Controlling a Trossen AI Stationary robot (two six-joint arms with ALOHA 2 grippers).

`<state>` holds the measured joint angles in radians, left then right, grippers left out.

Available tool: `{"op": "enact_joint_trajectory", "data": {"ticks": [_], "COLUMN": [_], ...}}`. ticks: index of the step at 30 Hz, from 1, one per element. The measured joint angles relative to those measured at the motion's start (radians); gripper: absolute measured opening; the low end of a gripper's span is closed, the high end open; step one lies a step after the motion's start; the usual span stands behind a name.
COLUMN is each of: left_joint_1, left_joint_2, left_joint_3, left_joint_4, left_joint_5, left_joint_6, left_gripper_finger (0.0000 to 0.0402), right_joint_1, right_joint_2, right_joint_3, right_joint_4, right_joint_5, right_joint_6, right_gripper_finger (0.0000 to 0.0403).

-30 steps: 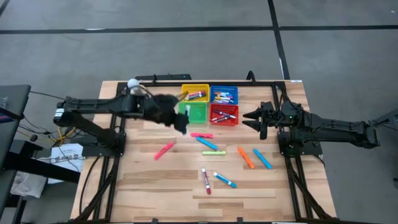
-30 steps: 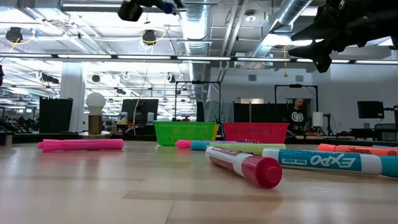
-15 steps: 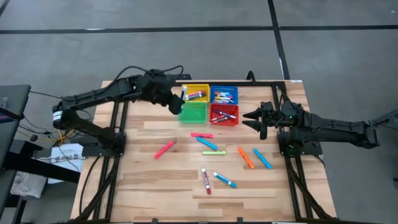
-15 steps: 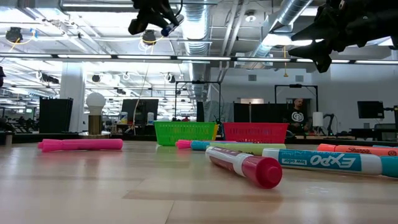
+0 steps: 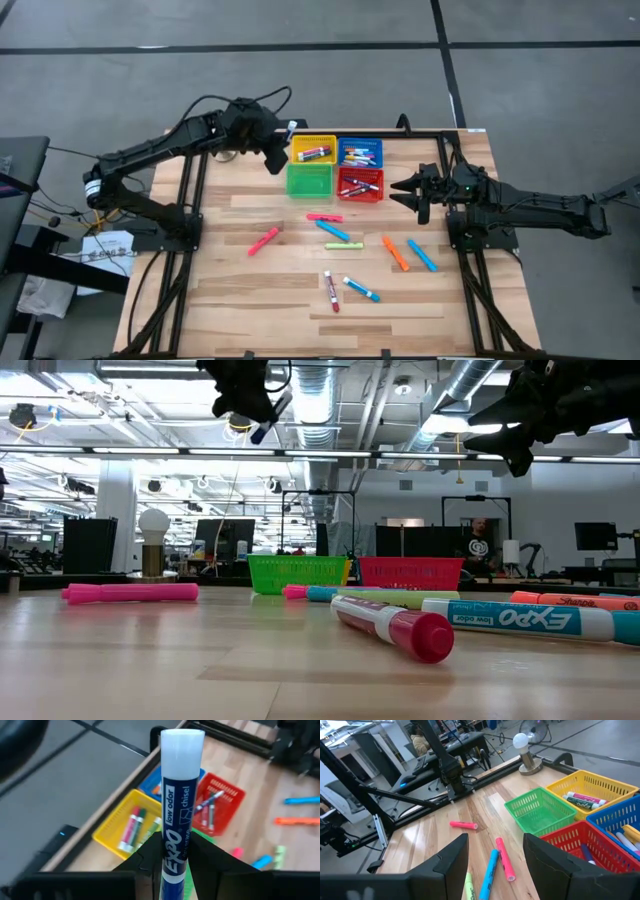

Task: Pick & Place Markers
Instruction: Put the large dark blue marker pen into the yellow bin

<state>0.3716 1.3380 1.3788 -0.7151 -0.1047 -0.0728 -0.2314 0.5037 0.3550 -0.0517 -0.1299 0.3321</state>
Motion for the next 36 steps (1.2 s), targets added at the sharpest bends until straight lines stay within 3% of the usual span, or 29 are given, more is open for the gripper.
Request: {"op": "enact_joint_trajectory", "data": {"ticks": [14, 26, 36], "left_joint_1": [0.029, 0.084, 0.142], "left_joint_2": [0.067, 0.308, 0.475], "left_joint_3": [0.0, 0.0, 0.0], "left_joint_4": [0.041, 0.19, 0.344], "left_joint_5": [-0.015, -0.026, -0.034], "left_joint_6": [0.352, 0.643, 0.757], "left_gripper_finger": [0.0076, 0.0076, 0.0076], "right_joint_1": [0.0, 0.0, 0.0], "right_joint_2": [0.0, 0.0, 0.0], "right_joint_3": [0.0, 0.0, 0.0], "right_joint_4": [0.0, 0.0, 0.0], "right_joint_5": [0.0, 0.0, 0.0], "right_joint_6": [0.0, 0.0, 0.0], "right_gripper_finger": [0.0178, 0.0178, 0.0178]}}
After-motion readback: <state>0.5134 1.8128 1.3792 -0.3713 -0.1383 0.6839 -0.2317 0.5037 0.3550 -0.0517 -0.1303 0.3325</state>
